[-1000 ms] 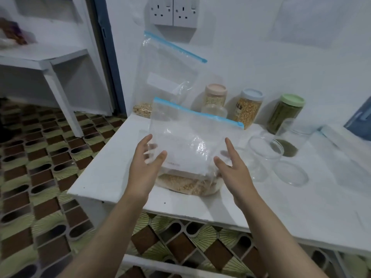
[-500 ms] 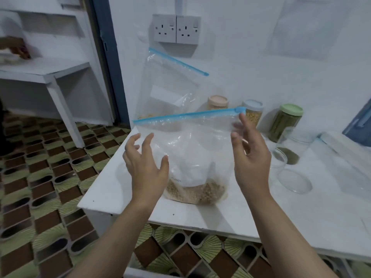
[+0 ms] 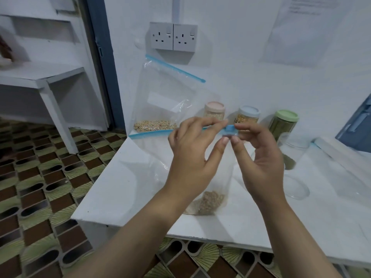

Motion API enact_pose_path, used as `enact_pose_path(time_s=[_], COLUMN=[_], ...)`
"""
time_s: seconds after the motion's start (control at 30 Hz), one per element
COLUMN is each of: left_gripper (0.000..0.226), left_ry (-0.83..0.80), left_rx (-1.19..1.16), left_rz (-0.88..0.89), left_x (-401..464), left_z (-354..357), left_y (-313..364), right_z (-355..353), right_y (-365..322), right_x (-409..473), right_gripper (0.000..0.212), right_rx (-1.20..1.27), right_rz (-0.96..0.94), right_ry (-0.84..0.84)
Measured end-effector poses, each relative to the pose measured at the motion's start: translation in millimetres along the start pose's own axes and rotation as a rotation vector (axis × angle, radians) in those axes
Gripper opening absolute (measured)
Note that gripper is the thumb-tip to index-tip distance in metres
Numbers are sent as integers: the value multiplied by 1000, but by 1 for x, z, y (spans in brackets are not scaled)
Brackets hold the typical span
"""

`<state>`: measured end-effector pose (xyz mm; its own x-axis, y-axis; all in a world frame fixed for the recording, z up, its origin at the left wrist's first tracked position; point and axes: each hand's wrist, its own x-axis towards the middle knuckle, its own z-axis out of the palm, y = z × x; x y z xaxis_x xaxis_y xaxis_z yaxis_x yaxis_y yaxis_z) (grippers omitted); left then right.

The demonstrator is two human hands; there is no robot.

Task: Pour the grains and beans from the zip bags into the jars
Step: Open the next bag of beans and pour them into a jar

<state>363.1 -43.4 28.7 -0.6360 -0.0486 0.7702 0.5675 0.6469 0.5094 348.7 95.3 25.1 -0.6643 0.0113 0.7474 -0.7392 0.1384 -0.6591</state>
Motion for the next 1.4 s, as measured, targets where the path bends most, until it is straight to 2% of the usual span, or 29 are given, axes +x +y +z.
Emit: enact_pose_path(time_s=[0.27, 0.43, 0.5, 0.7, 0.9, 1.13, 1.23, 1.33, 1.4], left_gripper=[9, 14, 13, 10, 10, 15, 18, 23, 25], left_ry=[34, 19, 30, 105, 90, 70, 82, 123, 140], left_rx=[-146, -129, -74, 192, 236, -74, -181, -317, -386], left_rz=[-94, -97, -103, -61, -145, -382, -459, -480, -476], left_x=[3, 12, 19, 40, 42, 30, 28, 39, 49], left_z=[1, 2, 3, 3, -8, 6, 15, 15, 16], left_y=[6, -2, -13, -70, -119, -144, -147, -140, -135], right_z=[0, 0, -1, -15, -31, -34, -33, -33, -30], right_y=[0, 5, 12, 53, 92, 114, 120, 126, 128], right_x=[-3, 2, 11, 37, 43, 38, 41, 46, 49], right_gripper=[22, 33, 38, 29, 37, 29, 28, 27, 29], right_rx=[53, 46, 15, 5, -92, -399, -526, -805, -897], right_rz=[37, 59, 68, 216, 367, 417, 362, 202, 58], right_ry=[-22, -8, 34, 140, 233, 243, 187, -11, -147])
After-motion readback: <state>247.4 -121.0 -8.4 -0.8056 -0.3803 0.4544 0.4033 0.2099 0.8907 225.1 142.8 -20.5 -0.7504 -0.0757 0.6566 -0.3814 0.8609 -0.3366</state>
